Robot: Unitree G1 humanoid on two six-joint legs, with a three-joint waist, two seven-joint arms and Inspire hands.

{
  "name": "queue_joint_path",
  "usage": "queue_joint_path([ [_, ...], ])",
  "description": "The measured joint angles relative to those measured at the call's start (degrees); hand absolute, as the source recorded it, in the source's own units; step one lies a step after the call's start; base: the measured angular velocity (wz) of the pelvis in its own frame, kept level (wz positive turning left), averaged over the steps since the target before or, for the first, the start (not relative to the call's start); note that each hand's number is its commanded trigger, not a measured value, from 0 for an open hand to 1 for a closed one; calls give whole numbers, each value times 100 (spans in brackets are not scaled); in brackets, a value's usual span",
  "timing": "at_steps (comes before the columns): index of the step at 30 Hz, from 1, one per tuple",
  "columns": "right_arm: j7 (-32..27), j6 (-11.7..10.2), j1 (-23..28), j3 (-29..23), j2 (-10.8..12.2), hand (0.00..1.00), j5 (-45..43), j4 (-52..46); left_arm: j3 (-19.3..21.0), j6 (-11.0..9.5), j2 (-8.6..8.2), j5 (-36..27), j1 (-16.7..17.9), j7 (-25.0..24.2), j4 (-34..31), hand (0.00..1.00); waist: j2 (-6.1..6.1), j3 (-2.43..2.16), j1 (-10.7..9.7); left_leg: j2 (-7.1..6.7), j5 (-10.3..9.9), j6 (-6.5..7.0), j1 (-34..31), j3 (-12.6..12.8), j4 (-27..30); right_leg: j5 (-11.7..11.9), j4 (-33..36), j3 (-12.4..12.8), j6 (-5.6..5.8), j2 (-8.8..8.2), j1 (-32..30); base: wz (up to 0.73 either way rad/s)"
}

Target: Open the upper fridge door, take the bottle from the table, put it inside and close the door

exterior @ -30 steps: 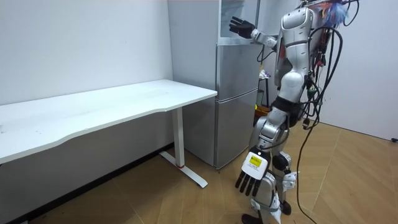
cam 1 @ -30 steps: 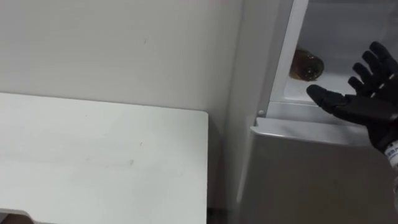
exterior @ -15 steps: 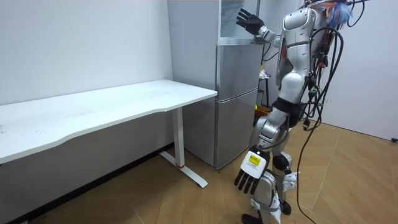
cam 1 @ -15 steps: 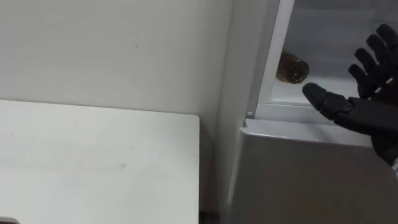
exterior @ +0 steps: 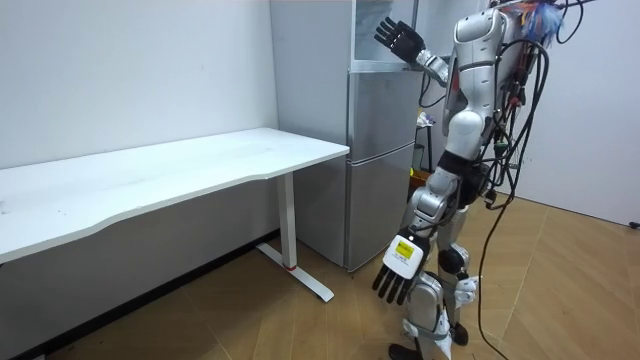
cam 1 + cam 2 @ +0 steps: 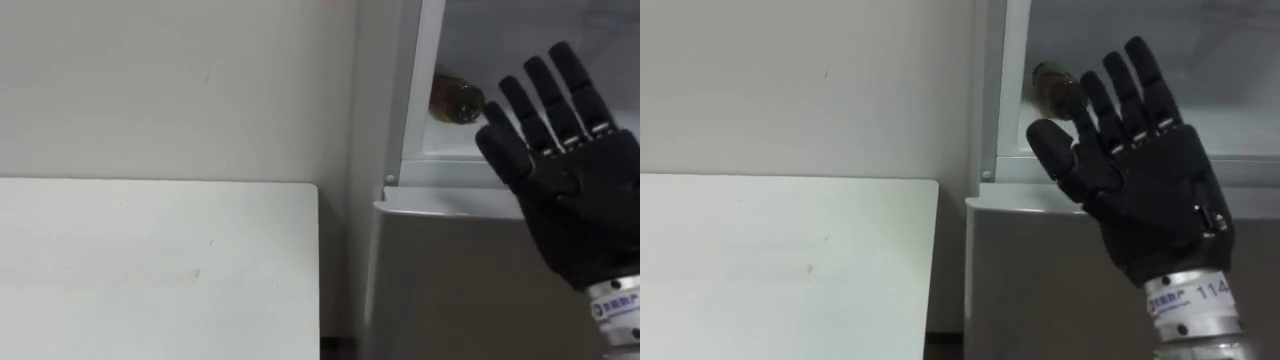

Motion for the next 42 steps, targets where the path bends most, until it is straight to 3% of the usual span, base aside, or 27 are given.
queue_joint_path([
  [4,475,-79,349,395,117,0,772,31,-161,-94,10,-7,-110,30,39,0,26,15,95,0,-10,5,-2,35,-8,0,4,25,-1,0,-5,-5],
  [5,637,-108,452,516,135,0,933,85,-254,-114,17,-11,-136,41,62,0,71,39,133,7,-27,5,-3,45,-1,0,6,33,-1,1,2,-4],
  [8,976,-80,695,806,249,0,1117,132,-361,-115,27,-17,-155,37,62,0,89,33,189,9,-34,6,-23,75,-1,0,16,60,-1,1,-32,-6],
  [12,1449,17,981,839,509,0,1589,154,-379,-111,18,-214,-138,-22,69,0,116,25,293,8,-37,12,-42,120,-8,1,22,103,-2,3,-76,-4],
  [18,1773,16,1221,926,546,0,1747,814,-394,-109,-6,-228,-214,-36,92,0,176,34,305,0,-36,13,-22,121,0,1,18,107,-1,2,-75,0],
  [27,2160,13,1469,808,534,0,1772,1841,-396,-139,-21,-343,-249,-146,183,0,287,21,212,10,-38,10,1,175,-11,1,15,173,-1,14,-73,-3],
  [30,2263,21,1498,790,534,0,1778,2252,-389,-139,-18,-694,-215,-146,181,0,274,22,145,10,-40,11,0,174,-3,2,13,175,-1,13,-67,0],
  [37,2319,72,2072,728,549,0,1970,3004,-379,-163,-6,-1032,-161,-33,184,0,210,14,85,-3,-48,13,8,170,-2,-4,-18,173,7,7,-57,0],
  [42,2159,63,2251,307,622,0,2008,3536,-321,-262,-3,-1130,-119,53,179,0,137,33,-100,-14,-49,13,5,172,-22,-5,-106,194,11,12,-32,0],
])
